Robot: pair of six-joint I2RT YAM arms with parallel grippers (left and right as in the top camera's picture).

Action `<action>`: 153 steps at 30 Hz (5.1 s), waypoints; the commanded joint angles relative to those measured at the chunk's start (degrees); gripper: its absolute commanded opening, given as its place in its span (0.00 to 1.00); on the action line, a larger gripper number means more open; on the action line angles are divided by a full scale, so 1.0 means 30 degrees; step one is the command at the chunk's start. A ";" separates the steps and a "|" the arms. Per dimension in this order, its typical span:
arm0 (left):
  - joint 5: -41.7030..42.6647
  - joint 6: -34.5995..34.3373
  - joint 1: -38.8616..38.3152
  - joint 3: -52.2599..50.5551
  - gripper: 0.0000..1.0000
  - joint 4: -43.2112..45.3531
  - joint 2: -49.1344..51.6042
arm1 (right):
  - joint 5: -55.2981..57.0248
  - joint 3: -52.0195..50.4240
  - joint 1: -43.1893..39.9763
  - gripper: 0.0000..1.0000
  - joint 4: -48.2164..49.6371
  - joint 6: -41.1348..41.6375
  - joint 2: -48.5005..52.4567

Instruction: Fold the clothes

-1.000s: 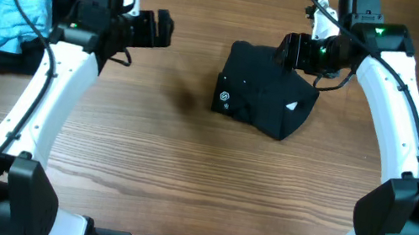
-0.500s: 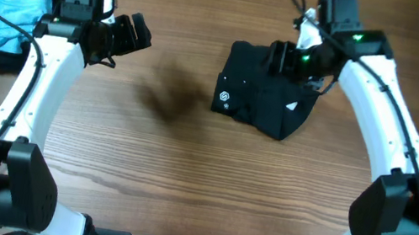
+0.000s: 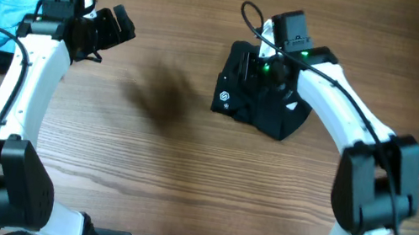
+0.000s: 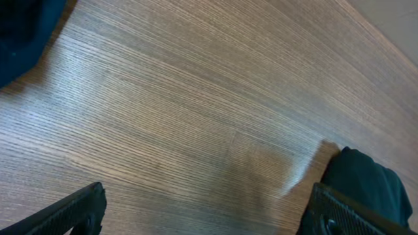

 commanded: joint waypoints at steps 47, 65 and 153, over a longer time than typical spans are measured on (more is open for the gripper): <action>-0.1399 -0.0328 0.2310 0.0226 1.00 0.1209 0.0168 | 0.4189 0.5042 0.4677 0.04 -0.4750 -0.2674 0.2193; -0.1399 -0.0321 0.2878 0.0226 1.00 0.1224 0.0168 | 0.4488 0.4707 0.4860 0.04 -1.0120 -0.1588 0.4175; -0.1909 -0.0240 0.2878 0.0226 1.00 0.1938 0.0168 | 0.4291 0.4371 0.0969 0.04 -0.3169 -0.6521 0.6623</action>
